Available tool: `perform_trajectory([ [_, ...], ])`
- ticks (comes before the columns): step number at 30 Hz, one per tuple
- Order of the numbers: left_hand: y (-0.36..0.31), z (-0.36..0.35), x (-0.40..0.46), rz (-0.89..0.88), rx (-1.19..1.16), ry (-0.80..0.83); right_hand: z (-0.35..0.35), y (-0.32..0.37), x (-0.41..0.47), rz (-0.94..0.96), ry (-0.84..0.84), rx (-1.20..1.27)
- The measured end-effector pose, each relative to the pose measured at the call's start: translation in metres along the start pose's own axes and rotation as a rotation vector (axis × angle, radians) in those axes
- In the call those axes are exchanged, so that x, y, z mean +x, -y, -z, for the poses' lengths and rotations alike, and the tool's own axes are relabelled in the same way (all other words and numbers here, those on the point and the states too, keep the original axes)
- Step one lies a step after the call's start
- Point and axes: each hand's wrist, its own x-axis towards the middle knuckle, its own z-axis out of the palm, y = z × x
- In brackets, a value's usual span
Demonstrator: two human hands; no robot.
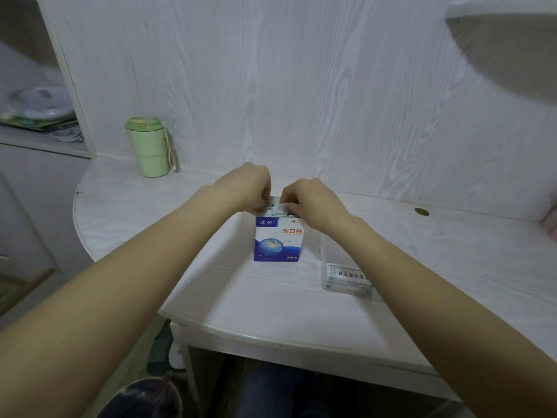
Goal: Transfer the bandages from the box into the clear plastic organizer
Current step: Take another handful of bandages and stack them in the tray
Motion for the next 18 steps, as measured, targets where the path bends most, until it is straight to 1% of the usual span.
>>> perform_trajectory([
  [3, -0.008, -0.002, 0.000, 0.011, 0.125, -0.043, -0.001, -0.001, 0.001, -0.003, 0.016, 0.032],
  [7, -0.006, -0.006, 0.002, 0.016, 0.131, -0.018, -0.002, -0.002, -0.001, 0.005, 0.017, 0.043],
  [10, -0.003, -0.007, 0.003, 0.017, 0.067, -0.020, -0.003, -0.002, -0.001, 0.012, 0.019, 0.048],
  [13, 0.003, -0.007, 0.005, 0.003, -0.062, -0.033, -0.003, -0.001, 0.000, 0.005, 0.026, 0.054],
  [18, 0.012, -0.004, 0.000, -0.113, -0.183, -0.127, -0.002, -0.001, -0.002, 0.003, 0.034, 0.097],
])
